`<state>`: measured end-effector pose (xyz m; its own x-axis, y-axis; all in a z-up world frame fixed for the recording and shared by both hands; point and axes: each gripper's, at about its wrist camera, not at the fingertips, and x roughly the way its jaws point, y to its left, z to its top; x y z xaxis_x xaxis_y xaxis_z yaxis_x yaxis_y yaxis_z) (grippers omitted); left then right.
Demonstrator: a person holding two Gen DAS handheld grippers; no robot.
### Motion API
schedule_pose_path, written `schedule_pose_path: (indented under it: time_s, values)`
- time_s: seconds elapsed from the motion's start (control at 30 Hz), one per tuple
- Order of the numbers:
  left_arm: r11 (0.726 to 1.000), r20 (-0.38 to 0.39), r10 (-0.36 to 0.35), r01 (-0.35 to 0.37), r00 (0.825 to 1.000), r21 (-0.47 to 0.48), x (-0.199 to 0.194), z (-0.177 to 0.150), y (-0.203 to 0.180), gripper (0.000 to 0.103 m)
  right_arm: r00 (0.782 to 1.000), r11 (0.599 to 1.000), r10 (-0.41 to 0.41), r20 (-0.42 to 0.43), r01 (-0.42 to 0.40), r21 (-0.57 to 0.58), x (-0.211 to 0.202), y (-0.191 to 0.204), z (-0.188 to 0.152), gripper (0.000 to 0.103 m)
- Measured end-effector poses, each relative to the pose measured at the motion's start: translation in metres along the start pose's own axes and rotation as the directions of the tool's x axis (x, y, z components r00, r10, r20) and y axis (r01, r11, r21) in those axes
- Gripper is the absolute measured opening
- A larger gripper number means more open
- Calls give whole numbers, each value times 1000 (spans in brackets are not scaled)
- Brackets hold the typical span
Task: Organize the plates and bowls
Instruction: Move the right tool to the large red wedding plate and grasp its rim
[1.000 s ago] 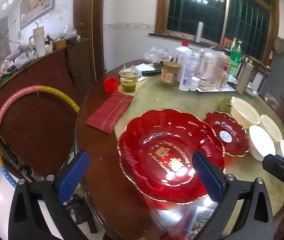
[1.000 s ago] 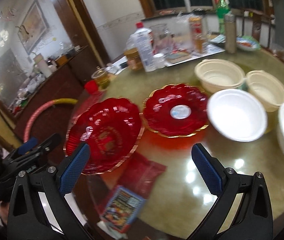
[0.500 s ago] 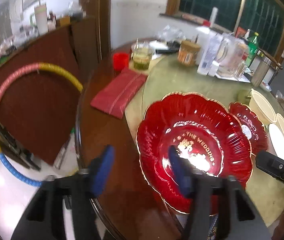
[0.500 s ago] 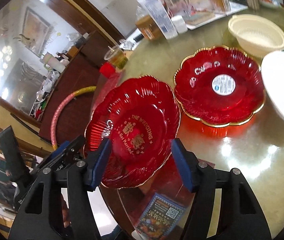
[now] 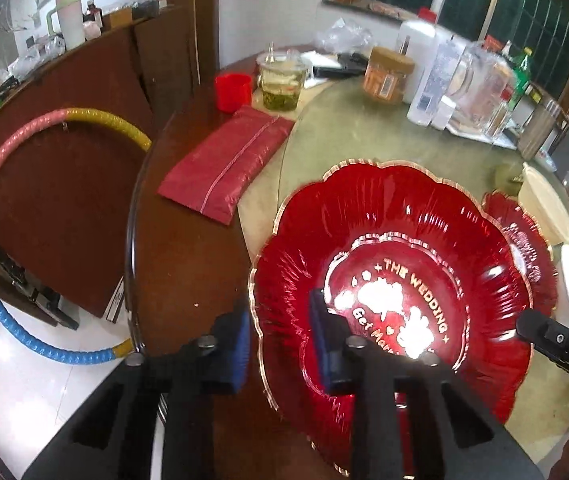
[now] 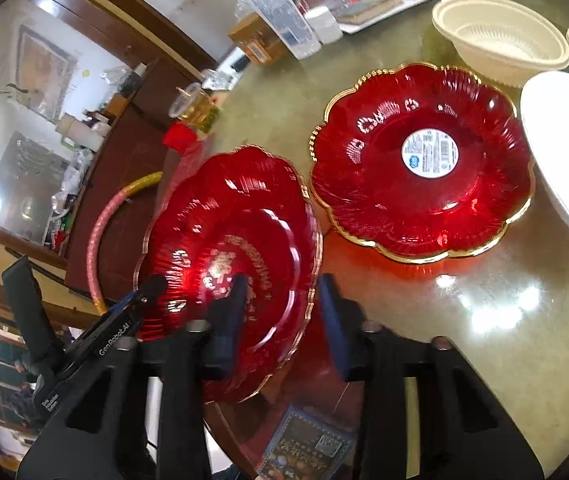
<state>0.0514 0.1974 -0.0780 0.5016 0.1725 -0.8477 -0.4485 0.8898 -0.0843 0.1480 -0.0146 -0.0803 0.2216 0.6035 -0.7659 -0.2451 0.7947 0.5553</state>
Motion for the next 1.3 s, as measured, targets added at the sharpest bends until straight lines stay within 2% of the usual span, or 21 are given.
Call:
schedule_pose_path:
  time_s: [0.07,0.2,0.37,0.63,1.0,1.3]
  values:
    - [1000,-11,14,-14,1000,-4,7,0,1,16,1000,1000,-2,-13,2,15,7,-5,3,17]
    - [1000,2,12,-12,1000,-17,9,1,2,15,1000,1000,-11,-19,11,22,12,-10,4,9]
    - [1000,4,-2,2,1000,-30,4,1,5,12,1000,1000,-25,-1,25,4,10,-6,1,8]
    - [999,104,7,-3,995,-36,-17,8,7,12,999,999,-24,45,26,-46,-1,9,7,8]
    - [999,54,12,-10,998,-44,6,5,10,12,993,991,-105,45,109,-78,16,17,4,8]
    - [999,46,17,-16,999,-32,9,4,7,13,991,988,-125,47,129,-86,19,17,4,8]
